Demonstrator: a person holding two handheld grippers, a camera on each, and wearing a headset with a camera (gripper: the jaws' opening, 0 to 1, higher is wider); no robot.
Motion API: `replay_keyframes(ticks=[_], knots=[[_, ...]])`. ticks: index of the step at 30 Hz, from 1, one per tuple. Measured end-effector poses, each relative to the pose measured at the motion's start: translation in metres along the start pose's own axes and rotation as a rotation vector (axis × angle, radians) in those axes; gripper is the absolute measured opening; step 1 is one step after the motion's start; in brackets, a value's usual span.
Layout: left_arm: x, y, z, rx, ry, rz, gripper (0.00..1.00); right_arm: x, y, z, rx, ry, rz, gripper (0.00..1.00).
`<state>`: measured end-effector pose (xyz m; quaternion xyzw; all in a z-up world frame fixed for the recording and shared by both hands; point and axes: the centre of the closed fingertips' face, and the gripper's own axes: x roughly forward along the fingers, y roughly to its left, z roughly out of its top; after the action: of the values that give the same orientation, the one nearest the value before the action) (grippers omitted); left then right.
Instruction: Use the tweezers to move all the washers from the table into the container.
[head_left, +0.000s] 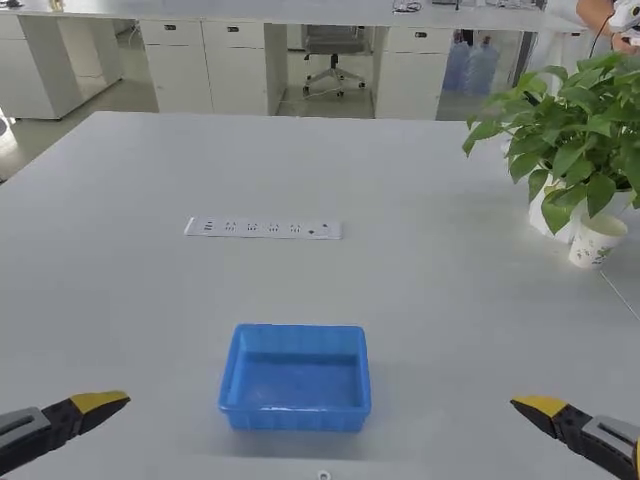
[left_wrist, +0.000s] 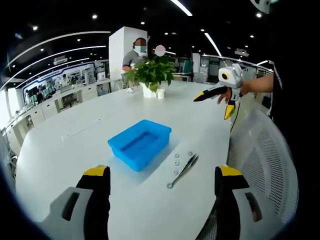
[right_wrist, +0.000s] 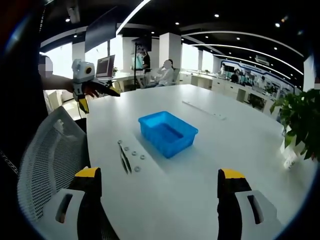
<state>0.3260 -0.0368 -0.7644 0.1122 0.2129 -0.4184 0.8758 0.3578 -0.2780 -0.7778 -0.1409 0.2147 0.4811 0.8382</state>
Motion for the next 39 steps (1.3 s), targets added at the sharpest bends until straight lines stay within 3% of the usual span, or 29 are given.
replay_keyframes(ticks=[5,15,28,36,39], knots=[[0.003,-0.002,-0.001,0.029,0.004,-0.029,0.83,0.001,0.0,0.001,-0.025,0.006,0.01,0.96],[0.017,-0.016,-0.015,0.109,0.105,-0.136,0.64,0.008,0.006,-0.004,-0.104,0.043,0.065,0.89],[0.043,-0.029,-0.023,0.168,0.173,-0.248,0.49,0.023,0.019,-0.003,-0.171,0.056,0.153,0.75],[0.054,-0.03,-0.038,0.217,0.225,-0.28,0.41,0.035,0.035,-0.008,-0.216,0.08,0.235,0.68],[0.057,-0.03,-0.045,0.252,0.263,-0.286,0.36,0.039,0.039,-0.01,-0.236,0.094,0.257,0.64]])
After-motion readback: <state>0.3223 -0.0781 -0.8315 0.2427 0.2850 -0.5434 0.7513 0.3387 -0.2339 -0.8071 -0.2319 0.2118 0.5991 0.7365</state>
